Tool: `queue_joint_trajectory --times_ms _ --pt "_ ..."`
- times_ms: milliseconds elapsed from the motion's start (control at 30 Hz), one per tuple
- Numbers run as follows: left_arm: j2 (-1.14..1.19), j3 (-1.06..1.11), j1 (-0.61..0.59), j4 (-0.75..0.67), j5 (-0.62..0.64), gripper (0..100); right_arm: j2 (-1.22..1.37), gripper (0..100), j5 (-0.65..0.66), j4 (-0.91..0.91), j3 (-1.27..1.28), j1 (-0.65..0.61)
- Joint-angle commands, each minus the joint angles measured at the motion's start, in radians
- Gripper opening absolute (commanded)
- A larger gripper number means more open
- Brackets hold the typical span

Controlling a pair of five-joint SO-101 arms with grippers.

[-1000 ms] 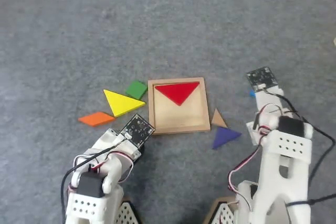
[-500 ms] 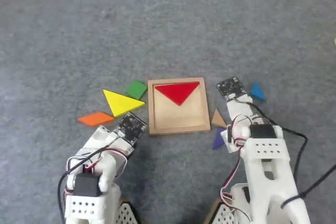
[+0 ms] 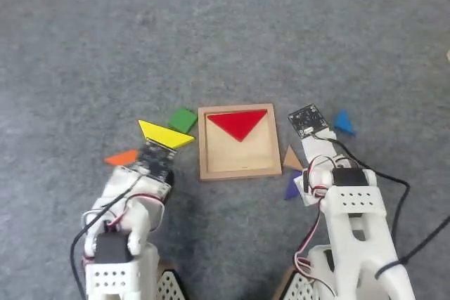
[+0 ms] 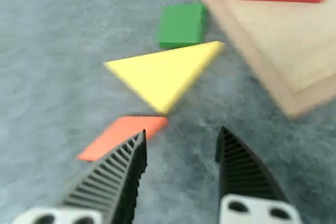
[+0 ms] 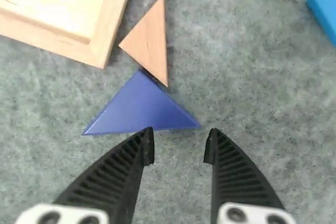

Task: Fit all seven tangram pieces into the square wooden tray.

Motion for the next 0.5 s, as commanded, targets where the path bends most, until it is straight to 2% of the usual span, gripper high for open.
queue_joint_trajectory --times_ms 0,133,233,367,467 --pt "0.002 -0.14 -0.08 0.011 0.028 21 0.001 17.0 -0.031 -0.016 0.002 -0.007" --pt "0.048 -0.262 -0.083 0.058 0.021 21 0.001 17.0 -0.026 -0.044 0.032 -0.007" --pt "0.196 -0.386 -0.092 0.066 0.015 21 -0.002 17.0 -0.026 -0.077 0.057 -0.007" --pt "0.539 -0.654 -0.146 0.075 0.021 21 -0.002 17.0 -0.026 -0.142 0.1 -0.007" --pt "0.865 -0.914 -0.155 0.169 0.017 22 -0.008 17.0 -0.026 -0.18 0.13 -0.008"
